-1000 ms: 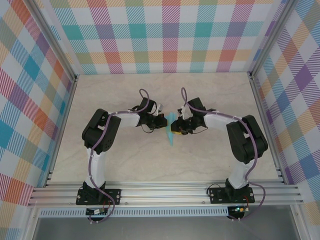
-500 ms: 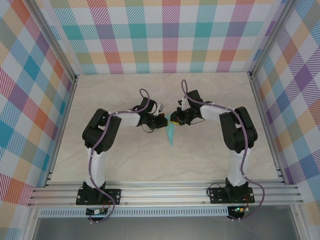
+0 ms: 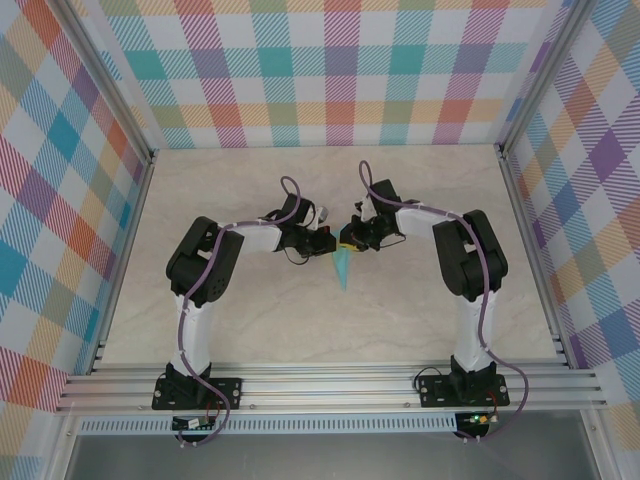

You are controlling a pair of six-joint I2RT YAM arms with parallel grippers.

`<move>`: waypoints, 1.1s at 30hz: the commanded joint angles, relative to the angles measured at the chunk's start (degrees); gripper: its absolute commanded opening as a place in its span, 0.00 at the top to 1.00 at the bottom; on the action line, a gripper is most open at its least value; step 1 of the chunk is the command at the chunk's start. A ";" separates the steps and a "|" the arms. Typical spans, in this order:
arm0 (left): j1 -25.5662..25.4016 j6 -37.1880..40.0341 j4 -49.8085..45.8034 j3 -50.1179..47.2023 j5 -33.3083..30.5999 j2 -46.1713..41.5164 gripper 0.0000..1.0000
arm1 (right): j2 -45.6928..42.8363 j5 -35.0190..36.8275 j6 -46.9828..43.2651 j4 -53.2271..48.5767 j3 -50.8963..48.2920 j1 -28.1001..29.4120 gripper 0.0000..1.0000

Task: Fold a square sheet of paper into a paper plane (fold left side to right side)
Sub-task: Fold the wing for the fifth time at the center of the table.

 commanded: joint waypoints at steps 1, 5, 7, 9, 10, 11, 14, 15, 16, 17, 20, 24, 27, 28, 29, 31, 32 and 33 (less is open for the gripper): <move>-0.74 1.21 -1.70 0.74 -1.82 1.62 0.97 | 1.86 1.05 -0.97 -2.62 1.22 0.33 0.87; -0.74 1.51 -2.26 1.12 -2.18 1.79 0.97 | 1.34 1.66 -1.34 -2.67 0.76 0.33 0.87; -0.74 1.56 -2.59 1.34 -2.24 2.04 0.97 | 0.34 1.51 -1.79 -1.54 -0.08 0.25 0.86; -0.74 1.60 -2.69 1.41 -2.21 2.26 0.97 | -1.72 1.13 -2.29 0.31 -1.69 0.24 0.85; -0.74 1.61 -2.67 1.49 -2.26 2.31 0.97 | -2.65 0.85 -2.42 0.85 -2.26 0.26 0.85; -0.74 1.64 -2.63 1.45 -2.32 2.33 0.97 | -3.78 0.22 -2.65 1.50 -2.99 0.29 0.85; -0.78 1.66 -2.70 1.49 -2.30 2.36 0.97 | -7.04 -0.68 -2.45 1.92 -5.59 0.25 0.84; -0.74 1.70 -2.73 1.45 -2.34 2.29 0.97 | -8.11 -0.84 -2.36 1.70 -6.69 0.33 0.84; -0.74 1.66 -2.77 1.53 -2.35 2.35 0.97 | -8.91 -0.81 -2.22 1.46 -7.67 0.40 0.84; -0.74 1.66 -2.61 1.52 -2.28 2.36 0.97 | -9.73 -1.32 -1.83 1.51 -8.92 0.50 0.85; -0.74 1.71 -2.49 1.56 -2.11 2.46 0.97 | -11.39 -3.60 0.55 3.81 -12.83 1.02 0.85; -0.74 1.70 -2.45 1.55 -2.09 2.51 0.97 | -11.06 -5.31 2.61 6.04 -15.24 3.02 0.85; -0.74 1.67 -2.53 1.63 -1.96 2.54 0.97 | -9.73 -5.62 3.40 7.14 -15.26 3.56 0.85; -0.76 1.68 -2.53 1.64 -1.99 2.58 0.97 | -9.31 -5.69 3.62 7.52 -15.17 3.58 0.85; -0.74 1.66 -2.43 1.54 -1.97 2.62 0.97 | -9.04 -5.80 3.75 7.88 -15.09 3.63 0.85; -0.82 1.67 -2.35 1.46 -2.02 2.57 0.97 | -8.88 -5.55 3.71 7.82 -14.78 3.74 0.85; -0.82 1.66 -2.34 1.45 -2.02 2.62 0.98 | -8.91 -5.24 3.54 7.63 -14.73 3.72 0.85; -0.82 1.69 -2.38 1.45 -1.98 2.57 0.97 | -9.09 -4.79 3.31 7.46 -14.64 3.72 0.85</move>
